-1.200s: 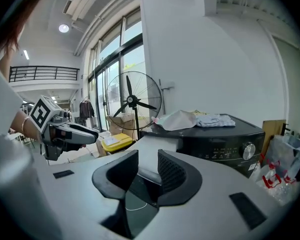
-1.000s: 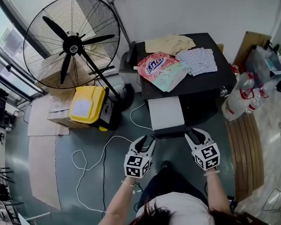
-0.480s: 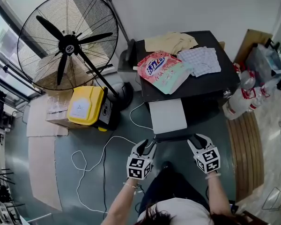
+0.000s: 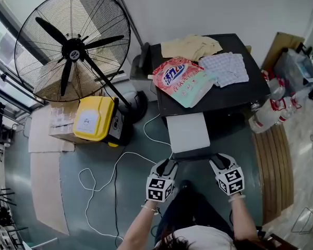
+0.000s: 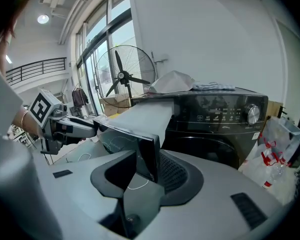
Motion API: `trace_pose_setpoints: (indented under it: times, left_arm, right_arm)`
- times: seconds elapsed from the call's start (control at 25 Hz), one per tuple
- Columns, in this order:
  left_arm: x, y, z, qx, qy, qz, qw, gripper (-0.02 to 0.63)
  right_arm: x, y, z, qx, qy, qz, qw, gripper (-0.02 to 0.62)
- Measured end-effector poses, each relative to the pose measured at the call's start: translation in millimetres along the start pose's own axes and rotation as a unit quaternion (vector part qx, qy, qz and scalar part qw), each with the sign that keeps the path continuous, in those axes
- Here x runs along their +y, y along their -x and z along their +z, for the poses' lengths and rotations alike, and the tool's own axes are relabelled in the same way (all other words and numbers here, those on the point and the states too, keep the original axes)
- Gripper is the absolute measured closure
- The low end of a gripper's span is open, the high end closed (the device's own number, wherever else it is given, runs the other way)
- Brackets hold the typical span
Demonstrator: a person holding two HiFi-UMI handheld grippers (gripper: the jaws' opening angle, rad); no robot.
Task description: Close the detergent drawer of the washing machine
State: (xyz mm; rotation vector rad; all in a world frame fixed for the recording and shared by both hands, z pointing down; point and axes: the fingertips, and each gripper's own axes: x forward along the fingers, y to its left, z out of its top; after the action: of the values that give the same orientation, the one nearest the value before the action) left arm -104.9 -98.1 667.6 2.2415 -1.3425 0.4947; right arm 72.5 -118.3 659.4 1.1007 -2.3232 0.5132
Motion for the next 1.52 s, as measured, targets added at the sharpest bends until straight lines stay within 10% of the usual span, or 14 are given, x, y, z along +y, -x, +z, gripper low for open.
trace_pose_setpoints:
  times: [1.52]
  left_arm:
    - [-3,-2,8,0.001,0.031,0.008,0.9995,0.457]
  right_arm:
    - [0,-4,6,0.016,-0.049,-0.019,0.998,0.443]
